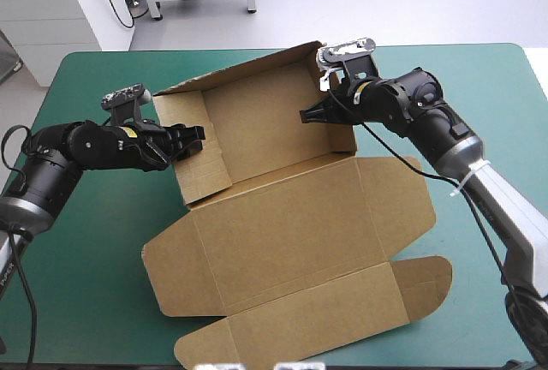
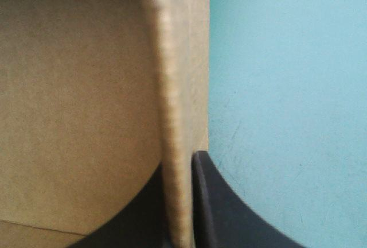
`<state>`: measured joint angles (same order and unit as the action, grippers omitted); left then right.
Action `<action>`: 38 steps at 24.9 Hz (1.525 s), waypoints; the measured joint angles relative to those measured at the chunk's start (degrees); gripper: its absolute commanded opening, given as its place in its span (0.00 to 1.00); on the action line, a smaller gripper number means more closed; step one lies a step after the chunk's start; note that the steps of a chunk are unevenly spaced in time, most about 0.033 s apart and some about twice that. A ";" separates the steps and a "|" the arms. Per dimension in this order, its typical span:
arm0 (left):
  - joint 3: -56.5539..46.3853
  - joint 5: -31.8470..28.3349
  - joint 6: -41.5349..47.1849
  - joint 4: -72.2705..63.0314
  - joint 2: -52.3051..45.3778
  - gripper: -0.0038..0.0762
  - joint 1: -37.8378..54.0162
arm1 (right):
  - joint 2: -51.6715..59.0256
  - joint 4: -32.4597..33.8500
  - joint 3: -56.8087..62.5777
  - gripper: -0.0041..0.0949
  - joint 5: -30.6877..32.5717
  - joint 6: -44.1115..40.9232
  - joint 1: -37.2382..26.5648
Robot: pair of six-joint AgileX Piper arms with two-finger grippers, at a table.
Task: Fold the box
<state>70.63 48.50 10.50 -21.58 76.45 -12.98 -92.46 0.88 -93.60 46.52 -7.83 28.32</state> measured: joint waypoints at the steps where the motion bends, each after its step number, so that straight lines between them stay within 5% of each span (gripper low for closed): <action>1: 0.00 0.07 0.15 0.16 0.14 0.18 0.00 | 0.00 0.12 0.00 0.04 0.05 0.00 0.00; 3: 0.00 0.21 0.27 0.88 0.29 0.03 0.00 | 0.00 0.63 0.00 0.04 0.24 0.00 0.00; 14: 1.67 0.71 -1.62 5.25 1.22 0.04 0.00 | 0.06 2.58 -0.16 0.04 1.10 -0.39 0.11; 22: 18.24 14.07 -4.13 10.21 10.45 0.04 -1.66 | 0.23 4.69 -0.64 0.04 8.74 -3.86 0.45; 31: 20.46 16.56 -1.60 18.53 19.32 0.04 -10.08 | -4.65 6.69 -0.64 0.04 19.67 -7.06 0.39; 38: 20.46 17.23 -0.27 18.92 25.57 0.04 -11.21 | -9.73 5.10 -0.64 0.04 21.86 -8.17 -0.89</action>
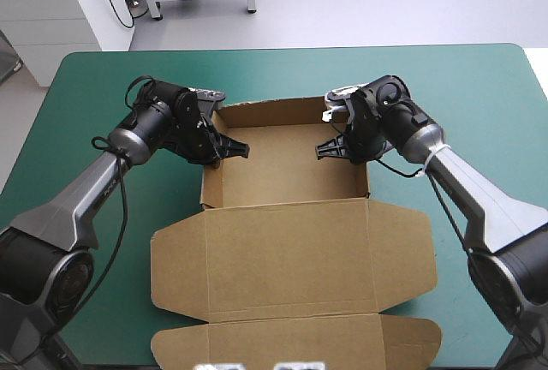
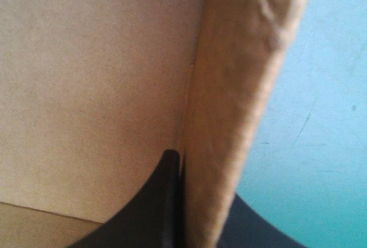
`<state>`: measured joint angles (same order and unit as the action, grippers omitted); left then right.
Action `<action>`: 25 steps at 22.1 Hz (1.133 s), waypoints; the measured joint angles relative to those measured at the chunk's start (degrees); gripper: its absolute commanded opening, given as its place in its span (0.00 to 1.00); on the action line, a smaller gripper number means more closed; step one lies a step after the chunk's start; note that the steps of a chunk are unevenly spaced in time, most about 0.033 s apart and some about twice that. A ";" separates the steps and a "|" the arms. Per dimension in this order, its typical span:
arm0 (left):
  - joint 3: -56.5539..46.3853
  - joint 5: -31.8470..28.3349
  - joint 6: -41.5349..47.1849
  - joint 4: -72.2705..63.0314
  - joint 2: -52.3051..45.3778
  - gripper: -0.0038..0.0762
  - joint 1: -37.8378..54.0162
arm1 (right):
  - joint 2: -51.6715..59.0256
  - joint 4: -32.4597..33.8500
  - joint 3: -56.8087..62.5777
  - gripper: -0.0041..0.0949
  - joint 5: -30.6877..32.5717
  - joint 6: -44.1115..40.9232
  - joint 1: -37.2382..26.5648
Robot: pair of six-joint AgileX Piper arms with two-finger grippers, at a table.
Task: Fold the box
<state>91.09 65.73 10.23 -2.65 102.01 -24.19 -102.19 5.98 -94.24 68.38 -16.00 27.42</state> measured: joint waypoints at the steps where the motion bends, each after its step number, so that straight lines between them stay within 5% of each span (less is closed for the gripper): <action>1: 0.04 -0.07 0.09 0.00 0.54 0.04 0.00 | -0.58 -1.03 0.00 0.04 0.05 0.00 -0.61; 9: 0.87 -3.97 0.09 -0.43 4.96 0.04 0.00 | -2.64 -5.21 0.10 0.07 -1.01 0.66 -4.53; 13: 1.55 -4.63 0.18 -0.43 6.90 0.07 0.00 | -3.37 -5.02 0.17 0.27 -0.75 1.18 -4.53; 16: 1.68 -5.50 -0.95 -0.47 8.17 0.28 0.00 | -4.60 -5.27 0.17 0.52 -1.14 1.97 -4.53; 20: 1.36 -2.56 -2.57 0.21 8.94 0.69 -0.36 | -5.45 -5.57 -0.21 0.56 -2.59 2.20 -4.35; 25: 5.30 2.93 -2.82 2.65 9.16 0.73 -0.60 | -5.51 -1.65 -7.54 0.56 1.70 2.34 -4.35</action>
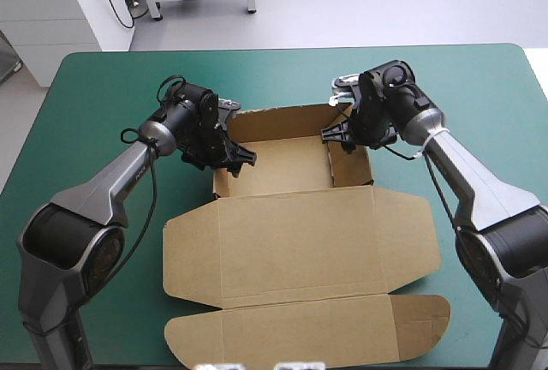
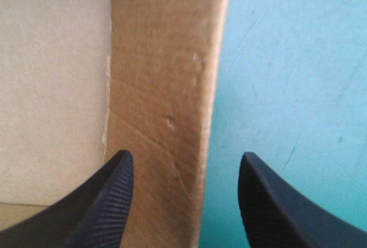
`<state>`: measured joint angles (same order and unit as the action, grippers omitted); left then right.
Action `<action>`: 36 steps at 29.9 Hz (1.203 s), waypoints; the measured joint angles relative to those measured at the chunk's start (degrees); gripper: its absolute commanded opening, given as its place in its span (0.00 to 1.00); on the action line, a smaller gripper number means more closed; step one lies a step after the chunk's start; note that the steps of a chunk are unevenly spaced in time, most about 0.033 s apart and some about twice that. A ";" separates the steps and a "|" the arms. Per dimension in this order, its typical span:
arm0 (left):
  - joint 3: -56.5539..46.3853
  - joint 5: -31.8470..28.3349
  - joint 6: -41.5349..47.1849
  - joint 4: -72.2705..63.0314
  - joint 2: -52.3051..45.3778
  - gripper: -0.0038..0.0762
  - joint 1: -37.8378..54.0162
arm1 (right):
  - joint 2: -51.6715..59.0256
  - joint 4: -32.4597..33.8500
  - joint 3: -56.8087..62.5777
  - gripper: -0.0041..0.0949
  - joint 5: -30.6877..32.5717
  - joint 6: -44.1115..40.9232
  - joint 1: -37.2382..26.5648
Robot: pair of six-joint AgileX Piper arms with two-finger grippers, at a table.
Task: Fold the box
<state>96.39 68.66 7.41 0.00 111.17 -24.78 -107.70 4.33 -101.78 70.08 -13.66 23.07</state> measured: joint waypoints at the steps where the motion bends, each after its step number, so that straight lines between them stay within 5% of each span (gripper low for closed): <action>1: 1.43 0.76 0.00 0.75 0.04 0.73 0.00 | 0.00 0.27 -1.23 0.56 0.25 0.00 0.00; 17: 20.07 2.87 0.00 1.41 -8.06 0.72 0.00 | 3.75 0.33 -8.19 0.56 1.23 5.00 0.00; 20: 20.67 2.87 0.00 2.06 -12.29 0.55 0.00 | 3.80 0.40 -6.76 0.56 1.23 5.00 0.00; 25: 21.08 2.87 -0.46 4.96 -20.96 0.05 0.00 | 3.80 0.68 -3.88 0.56 1.18 5.00 0.00; 36: 10.42 2.93 -2.43 5.92 -38.65 0.04 0.00 | 0.18 1.11 -1.81 0.56 1.18 5.00 0.00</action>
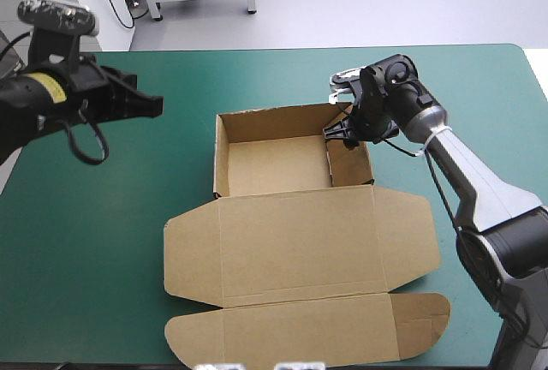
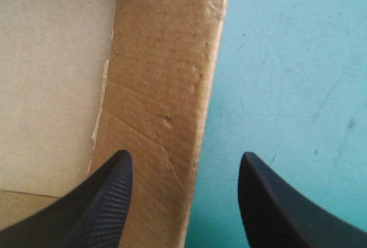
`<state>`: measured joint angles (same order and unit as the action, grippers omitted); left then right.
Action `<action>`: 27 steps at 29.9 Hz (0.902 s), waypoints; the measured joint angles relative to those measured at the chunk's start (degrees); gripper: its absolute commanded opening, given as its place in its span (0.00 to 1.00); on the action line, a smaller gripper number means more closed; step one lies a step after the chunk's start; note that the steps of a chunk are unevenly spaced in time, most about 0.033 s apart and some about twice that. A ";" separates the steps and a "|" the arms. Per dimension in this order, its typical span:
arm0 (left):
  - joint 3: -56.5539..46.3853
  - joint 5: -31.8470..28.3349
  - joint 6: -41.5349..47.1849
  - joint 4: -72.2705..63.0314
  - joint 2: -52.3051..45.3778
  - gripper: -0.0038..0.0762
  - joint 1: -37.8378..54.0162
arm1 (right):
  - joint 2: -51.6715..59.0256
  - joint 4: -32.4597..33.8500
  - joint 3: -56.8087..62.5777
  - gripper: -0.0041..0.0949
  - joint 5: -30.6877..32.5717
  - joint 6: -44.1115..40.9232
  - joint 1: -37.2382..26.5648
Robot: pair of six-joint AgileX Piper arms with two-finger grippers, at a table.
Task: Fold the box
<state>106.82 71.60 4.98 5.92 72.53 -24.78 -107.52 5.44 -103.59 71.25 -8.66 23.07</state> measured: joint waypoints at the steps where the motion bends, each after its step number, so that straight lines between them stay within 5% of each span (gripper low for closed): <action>1: -2.91 0.00 -0.14 0.01 -2.18 0.04 0.00 | -0.57 -0.05 0.00 0.56 0.00 0.00 0.00; 7: -23.41 -0.05 -0.43 0.01 -16.39 0.04 0.00 | -5.29 -1.20 0.00 0.47 -0.39 0.00 0.00; 13: -43.29 -1.72 -0.62 -0.04 -32.94 0.04 0.00 | -7.10 -1.98 0.11 0.02 -0.51 0.00 0.00; 27: -72.28 -3.47 -0.62 -1.54 -55.82 0.04 0.00 | -7.10 -4.33 0.11 0.03 -1.26 -0.65 -2.65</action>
<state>34.53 68.12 4.37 4.38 16.71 -24.78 -114.62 1.11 -103.48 69.99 -9.31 20.41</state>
